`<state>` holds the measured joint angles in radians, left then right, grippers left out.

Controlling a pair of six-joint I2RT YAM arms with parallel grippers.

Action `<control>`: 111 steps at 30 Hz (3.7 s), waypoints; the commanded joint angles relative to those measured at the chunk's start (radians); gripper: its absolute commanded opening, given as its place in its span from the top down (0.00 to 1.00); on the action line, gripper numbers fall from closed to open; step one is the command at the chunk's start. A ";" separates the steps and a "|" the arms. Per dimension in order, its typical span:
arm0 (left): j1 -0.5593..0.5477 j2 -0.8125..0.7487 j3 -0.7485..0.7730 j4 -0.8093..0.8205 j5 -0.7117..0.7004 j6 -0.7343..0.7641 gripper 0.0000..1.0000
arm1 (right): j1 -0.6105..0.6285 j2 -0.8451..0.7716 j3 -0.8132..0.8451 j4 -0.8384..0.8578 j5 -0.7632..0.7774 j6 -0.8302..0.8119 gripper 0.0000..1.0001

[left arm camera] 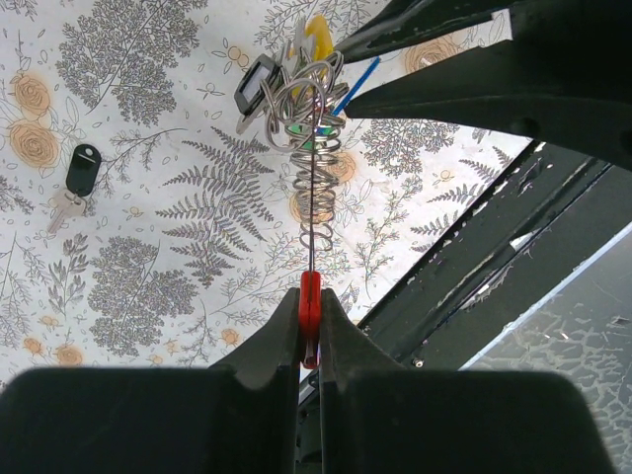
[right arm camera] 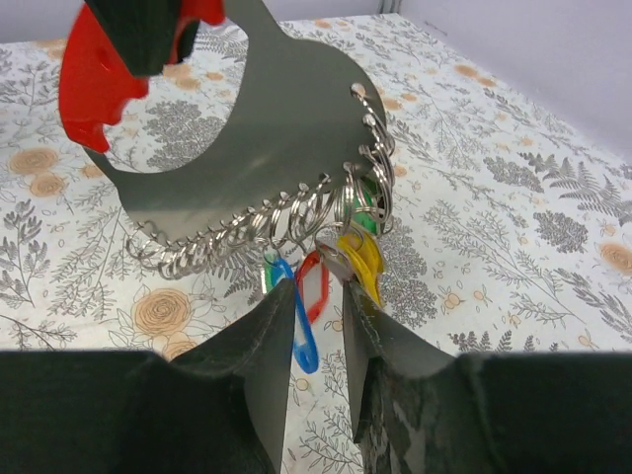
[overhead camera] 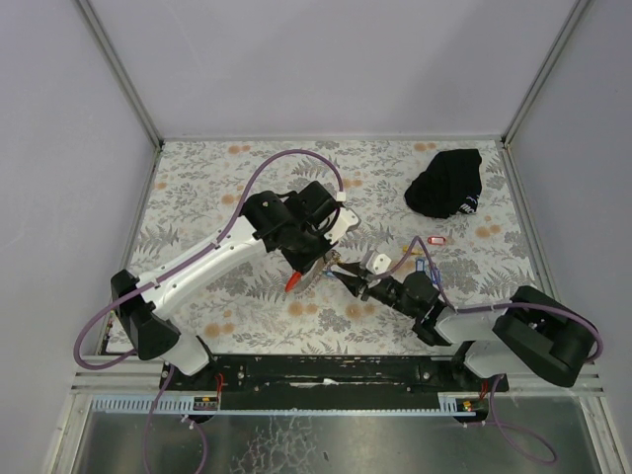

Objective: Put the keys on the keyring

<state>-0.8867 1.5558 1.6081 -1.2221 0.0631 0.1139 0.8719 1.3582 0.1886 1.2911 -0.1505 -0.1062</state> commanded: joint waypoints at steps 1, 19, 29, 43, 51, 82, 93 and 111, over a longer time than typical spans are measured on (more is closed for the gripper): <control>-0.008 -0.011 0.035 0.010 -0.018 0.008 1.00 | 0.021 -0.075 -0.008 -0.030 -0.027 -0.021 0.67; -0.008 0.001 0.039 0.011 -0.006 -0.003 1.00 | 0.191 0.036 0.054 0.045 0.090 -0.085 0.73; -0.008 0.008 0.038 0.013 -0.001 -0.003 1.00 | 0.206 0.047 0.061 0.099 0.139 -0.111 0.76; -0.010 0.009 0.035 0.015 0.020 -0.002 1.00 | 0.207 0.101 0.081 0.140 0.196 -0.132 0.78; -0.011 0.000 0.032 0.015 0.024 -0.001 1.00 | 0.207 0.121 0.084 0.152 0.213 -0.134 0.78; -0.012 -0.029 -0.005 0.053 0.014 -0.009 1.00 | 0.208 0.057 0.074 0.083 0.206 -0.163 1.00; 0.145 -0.174 -0.181 0.275 0.232 -0.025 1.00 | 0.207 -0.062 0.061 -0.025 0.155 -0.170 1.00; 0.392 -0.333 -0.634 0.756 0.720 -0.190 0.54 | 0.207 -0.160 0.071 -0.173 0.108 -0.195 1.00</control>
<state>-0.5282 1.2682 1.0138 -0.6392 0.6788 -0.0143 1.0718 1.2304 0.2321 1.0687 -0.0219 -0.2817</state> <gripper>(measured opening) 0.434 0.011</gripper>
